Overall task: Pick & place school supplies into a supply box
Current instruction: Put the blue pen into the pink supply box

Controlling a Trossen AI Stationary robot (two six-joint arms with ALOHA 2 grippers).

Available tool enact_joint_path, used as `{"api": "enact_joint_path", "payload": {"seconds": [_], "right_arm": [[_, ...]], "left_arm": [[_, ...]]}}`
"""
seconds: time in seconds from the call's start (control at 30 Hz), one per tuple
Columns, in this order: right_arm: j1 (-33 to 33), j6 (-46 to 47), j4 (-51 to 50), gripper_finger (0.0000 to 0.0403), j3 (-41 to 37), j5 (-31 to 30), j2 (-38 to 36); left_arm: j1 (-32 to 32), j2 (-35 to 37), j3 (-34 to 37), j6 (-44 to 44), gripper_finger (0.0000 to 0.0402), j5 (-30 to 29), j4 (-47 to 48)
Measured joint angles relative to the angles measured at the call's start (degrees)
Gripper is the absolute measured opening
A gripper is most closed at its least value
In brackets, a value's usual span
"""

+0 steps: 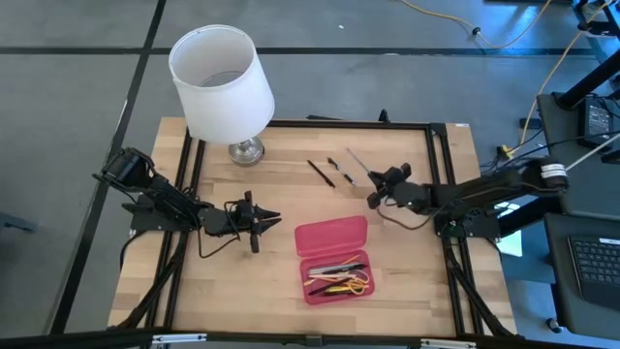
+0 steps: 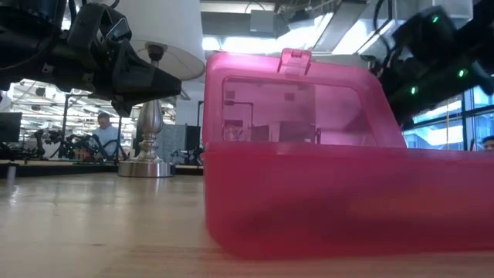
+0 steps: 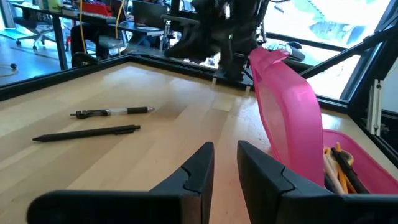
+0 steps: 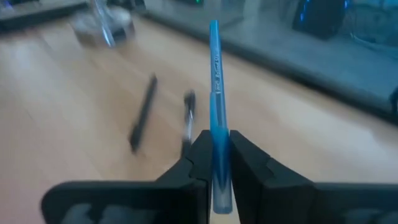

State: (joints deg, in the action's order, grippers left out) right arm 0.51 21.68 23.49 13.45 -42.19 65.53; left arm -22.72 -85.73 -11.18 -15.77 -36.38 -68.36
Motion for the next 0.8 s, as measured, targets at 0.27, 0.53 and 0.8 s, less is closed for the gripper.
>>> {"api": "enact_joint_path", "payload": {"seconds": [0.27, 0.53, 0.8], "right_arm": [[4.02, -10.55, -0.63, 0.0040, 0.87, 1.46, -16.25], [13.29, -14.79, -13.99, 0.0040, 12.85, 9.51, -18.78], [26.85, -17.46, -23.09, 0.0040, 23.47, 15.58, -10.38]], "left_arm": [[0.00, 0.00, 0.00, 0.00, 0.0062, 0.00, 0.00], [0.00, 0.00, 0.00, 0.00, 0.0064, 0.00, 0.00], [0.00, 0.00, 0.00, 0.00, 0.0064, 0.00, 0.00]]}}
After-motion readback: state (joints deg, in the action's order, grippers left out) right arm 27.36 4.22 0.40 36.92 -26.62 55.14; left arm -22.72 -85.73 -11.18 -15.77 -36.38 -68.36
